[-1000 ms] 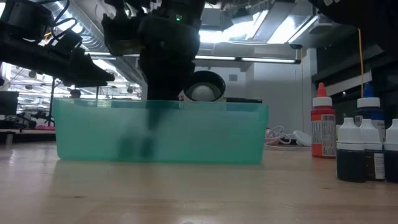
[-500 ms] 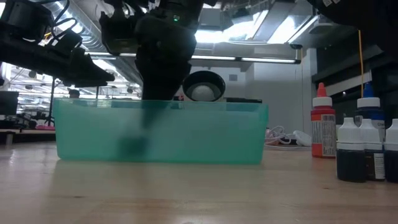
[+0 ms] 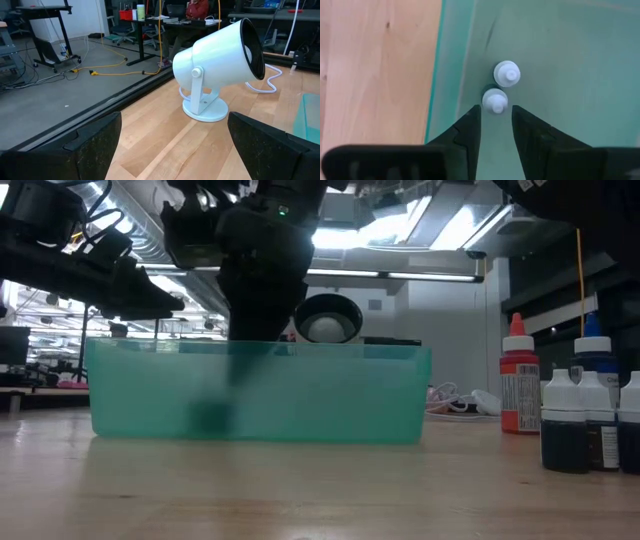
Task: Pick & Place food coloring
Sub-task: Put the small blue food coloring bottle into the bin
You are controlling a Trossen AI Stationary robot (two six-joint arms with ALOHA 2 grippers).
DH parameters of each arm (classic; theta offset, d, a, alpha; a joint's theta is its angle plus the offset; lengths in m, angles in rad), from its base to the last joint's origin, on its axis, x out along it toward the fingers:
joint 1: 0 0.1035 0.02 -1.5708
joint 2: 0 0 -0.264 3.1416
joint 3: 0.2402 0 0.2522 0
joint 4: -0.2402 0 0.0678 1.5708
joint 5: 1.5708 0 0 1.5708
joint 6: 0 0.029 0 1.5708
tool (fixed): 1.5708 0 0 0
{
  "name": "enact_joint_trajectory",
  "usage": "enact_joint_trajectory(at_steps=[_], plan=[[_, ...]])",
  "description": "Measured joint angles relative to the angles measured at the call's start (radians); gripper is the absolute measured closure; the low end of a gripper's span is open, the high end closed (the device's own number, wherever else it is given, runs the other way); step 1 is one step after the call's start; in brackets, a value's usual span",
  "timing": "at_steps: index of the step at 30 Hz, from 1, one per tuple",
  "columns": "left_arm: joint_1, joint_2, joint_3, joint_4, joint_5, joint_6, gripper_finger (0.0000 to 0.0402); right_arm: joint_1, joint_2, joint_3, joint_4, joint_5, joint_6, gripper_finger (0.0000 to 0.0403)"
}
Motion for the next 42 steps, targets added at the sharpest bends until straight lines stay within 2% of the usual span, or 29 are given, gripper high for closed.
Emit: enact_joint_trajectory(at_steps=[14, 17, 24, 28, 37, 42], plan=[[0.0, 0.0, 0.0, 0.0, 0.0, 0.0, 0.0041, -0.007, -0.07, 0.0, -0.079, 0.009, 0.046, 0.0285], [0.0, 0.0, 0.0, 0.0, 0.0, 0.0, 0.0041, -0.007, -0.092, 0.0, -0.091, 0.002, 0.067, 0.0256], [0.0, 0.0, 0.0, 0.0, 0.0, 0.0, 0.0041, 0.012, -0.135, 0.0, -0.194, 0.0, 0.237, 0.0136], [0.0, 0.0, 0.0, 0.001, 0.0, 0.0, 0.0041, 0.053, -0.169, -0.001, -0.293, 0.0, 0.308, 0.0103], [0.0, 0.0, 0.0, 0.0, 0.0, 0.0, 0.0041, 0.199, -0.261, -0.014, -0.351, -0.036, 0.179, 0.0111], [0.0, 0.0, 0.0, 0.0, 0.0, 0.0, 0.0041, 0.28, -0.328, -0.147, -0.333, -0.031, 0.162, 0.0119]])
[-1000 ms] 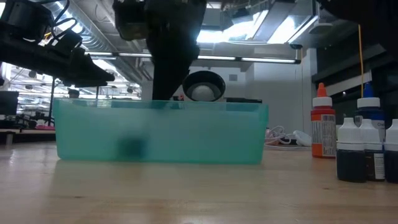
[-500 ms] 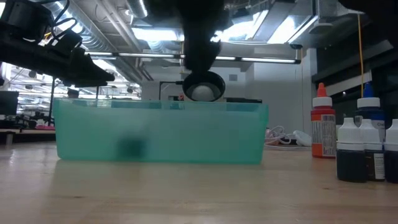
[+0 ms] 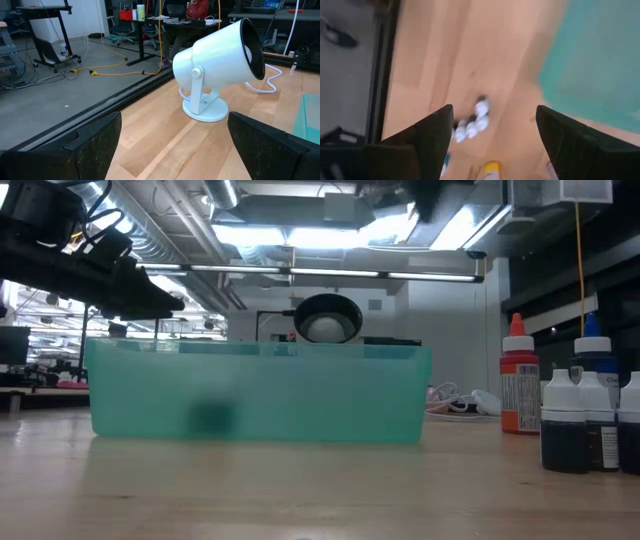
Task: Pick & Place food coloring
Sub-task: Put the small blue food coloring bottle into the bin
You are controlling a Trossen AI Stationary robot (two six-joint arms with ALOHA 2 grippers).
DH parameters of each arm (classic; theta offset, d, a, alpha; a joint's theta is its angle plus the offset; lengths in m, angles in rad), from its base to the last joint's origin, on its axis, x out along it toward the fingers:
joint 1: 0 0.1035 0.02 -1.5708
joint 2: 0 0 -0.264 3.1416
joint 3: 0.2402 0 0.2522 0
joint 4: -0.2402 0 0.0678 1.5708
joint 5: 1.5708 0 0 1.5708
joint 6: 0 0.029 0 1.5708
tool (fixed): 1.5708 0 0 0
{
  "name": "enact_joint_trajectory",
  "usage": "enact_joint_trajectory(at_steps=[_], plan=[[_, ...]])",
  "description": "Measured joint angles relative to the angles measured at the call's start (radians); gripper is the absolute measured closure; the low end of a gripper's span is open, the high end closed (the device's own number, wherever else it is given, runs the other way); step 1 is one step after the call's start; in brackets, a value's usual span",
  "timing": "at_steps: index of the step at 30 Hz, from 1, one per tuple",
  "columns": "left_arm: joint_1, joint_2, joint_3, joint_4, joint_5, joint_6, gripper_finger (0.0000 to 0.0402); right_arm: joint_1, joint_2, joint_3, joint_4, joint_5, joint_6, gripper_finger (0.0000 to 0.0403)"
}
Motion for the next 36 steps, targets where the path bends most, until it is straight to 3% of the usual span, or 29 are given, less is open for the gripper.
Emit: enact_joint_trajectory(at_steps=[9, 17, 36], plan=[[0.0, 0.0, 0.0, 0.0, 0.0, 0.0, 0.0041, 0.163, -0.222, -0.366, 0.163, 0.024, 0.015, 0.012], [0.0, 0.0, 0.0, 0.0, 0.0, 0.0, 0.0041, 0.269, -0.319, -0.611, 0.268, 0.03, 0.011, 0.012], [0.0, 0.0, 0.0, 0.0, 0.0, 0.0, 0.0041, 0.295, -0.325, -0.882, 0.451, 0.029, -0.018, 0.012]])
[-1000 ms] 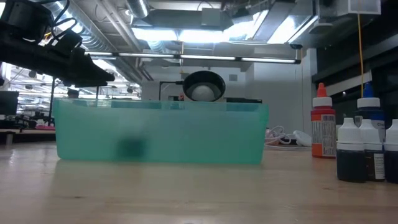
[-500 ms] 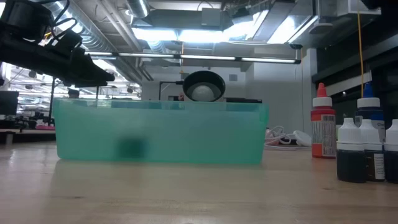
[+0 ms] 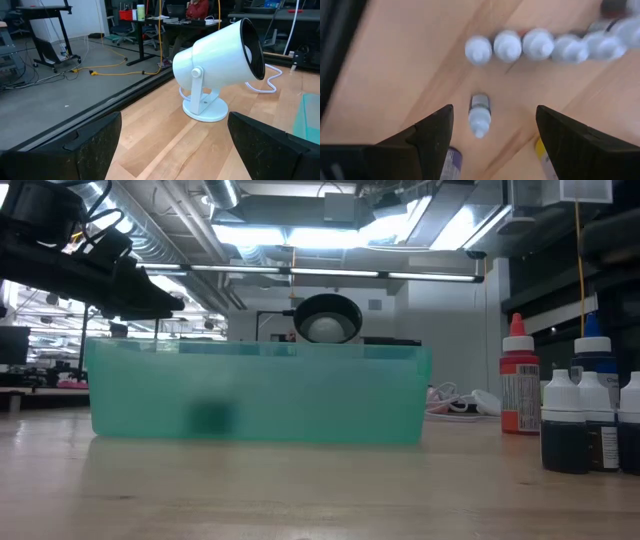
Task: Pick & Place food coloring
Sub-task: Put the small blue food coloring bottle into the bin
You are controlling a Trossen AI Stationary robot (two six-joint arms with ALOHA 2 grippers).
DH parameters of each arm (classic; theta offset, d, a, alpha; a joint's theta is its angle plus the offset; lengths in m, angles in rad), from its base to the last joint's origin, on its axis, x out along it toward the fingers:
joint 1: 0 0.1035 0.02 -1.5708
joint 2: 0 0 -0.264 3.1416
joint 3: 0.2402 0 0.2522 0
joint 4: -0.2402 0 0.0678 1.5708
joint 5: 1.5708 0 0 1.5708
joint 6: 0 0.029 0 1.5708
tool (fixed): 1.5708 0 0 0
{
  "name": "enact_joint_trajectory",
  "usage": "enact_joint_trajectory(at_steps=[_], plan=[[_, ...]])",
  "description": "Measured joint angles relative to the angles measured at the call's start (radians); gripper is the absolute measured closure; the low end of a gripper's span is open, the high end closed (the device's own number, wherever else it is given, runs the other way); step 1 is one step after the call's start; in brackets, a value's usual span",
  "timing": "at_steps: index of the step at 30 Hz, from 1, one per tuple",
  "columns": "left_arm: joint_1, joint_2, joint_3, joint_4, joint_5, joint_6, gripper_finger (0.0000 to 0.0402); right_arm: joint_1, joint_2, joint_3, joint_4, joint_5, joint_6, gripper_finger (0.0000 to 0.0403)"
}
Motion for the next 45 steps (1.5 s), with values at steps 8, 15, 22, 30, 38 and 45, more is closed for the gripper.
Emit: enact_joint_trajectory(at_steps=[8, 15, 22, 30, 38, 45], plan=[[0.0, 0.0, 0.0, 0.0, 0.0, 0.0, 0.0041, 0.0, 0.001, -0.061, 0.023, -0.024, 0.006, 0.012], [0.0, 0.0, 0.0, 0.0, 0.0, 0.0, 0.0041, 0.001, 0.001, -0.075, 0.029, -0.035, 0.031, 0.012], [0.0, 0.0, 0.0, 0.0, 0.0, 0.0, 0.0041, 0.001, 0.001, -0.072, 0.029, -0.041, 0.057, 0.0149], [0.0, 0.0, 0.0, 0.0, 0.0, 0.0, 0.0041, 0.001, 0.001, -0.072, 0.03, -0.079, 0.062, 0.0238], [0.0, 0.0, 0.0, 0.0, 0.0, 0.0, 0.0041, 0.001, 0.001, -0.072, 0.05, -0.079, 0.089, 0.0305], [0.0, 0.0, 0.0, 0.0, 0.0, 0.0, 0.0041, 0.001, 0.002, -0.059, 0.036, -0.078, 0.114, 0.034]])
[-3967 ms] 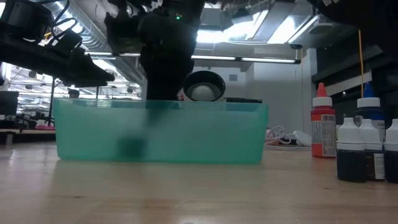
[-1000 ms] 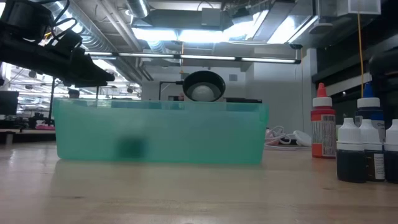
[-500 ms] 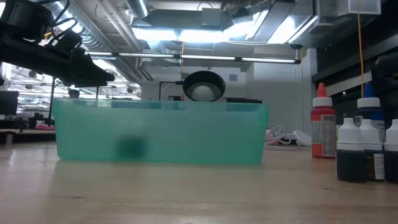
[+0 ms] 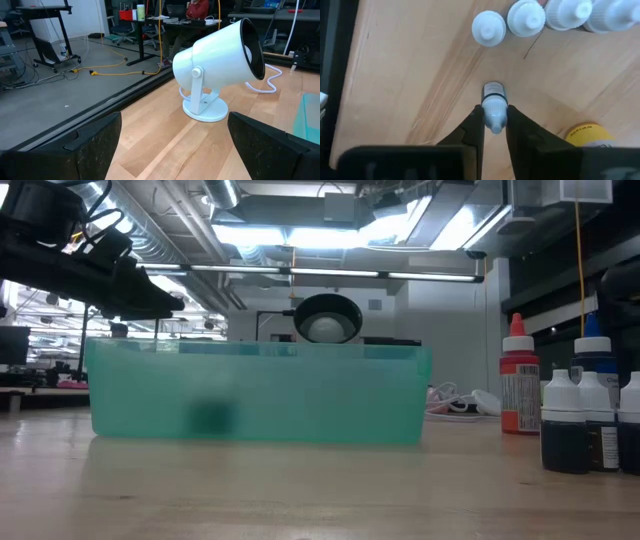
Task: Pick & Place food coloring
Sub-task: Put the small blue food coloring bottle into the bin
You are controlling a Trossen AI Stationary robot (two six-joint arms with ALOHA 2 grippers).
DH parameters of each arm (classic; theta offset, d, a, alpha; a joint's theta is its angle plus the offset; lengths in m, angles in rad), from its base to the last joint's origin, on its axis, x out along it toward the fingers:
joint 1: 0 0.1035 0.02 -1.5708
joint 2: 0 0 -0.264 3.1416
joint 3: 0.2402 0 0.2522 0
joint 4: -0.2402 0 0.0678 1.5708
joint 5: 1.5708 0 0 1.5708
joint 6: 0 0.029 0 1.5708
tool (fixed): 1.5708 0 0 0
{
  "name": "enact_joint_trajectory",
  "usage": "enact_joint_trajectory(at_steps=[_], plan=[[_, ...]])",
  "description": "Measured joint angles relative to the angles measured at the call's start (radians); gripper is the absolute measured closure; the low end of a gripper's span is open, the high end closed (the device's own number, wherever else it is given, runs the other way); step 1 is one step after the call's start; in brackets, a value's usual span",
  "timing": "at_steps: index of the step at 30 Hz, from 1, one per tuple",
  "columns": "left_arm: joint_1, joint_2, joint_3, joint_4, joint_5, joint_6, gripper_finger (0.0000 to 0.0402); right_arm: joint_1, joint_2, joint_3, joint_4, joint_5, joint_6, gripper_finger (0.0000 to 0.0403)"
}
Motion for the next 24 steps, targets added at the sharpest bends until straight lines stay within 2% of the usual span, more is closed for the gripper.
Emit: enact_joint_trajectory(at_steps=[11, 19, 24], plan=[[0.0, 0.0, 0.0, 0.0, 0.0, 0.0, 0.0041, -0.044, 0.0, 0.256, -0.192, 0.002, 0.018, 0.0339], [0.0, 0.0, 0.0, 0.0, 0.0, 0.0, 0.0041, -0.139, 0.04, 0.459, -0.355, 0.033, -0.025, 0.0336], [0.0, 0.0, 0.0, 0.0, 0.0, 0.0, 0.0041, -0.217, 0.085, 0.568, -0.388, 0.053, -0.085, 0.0339]])
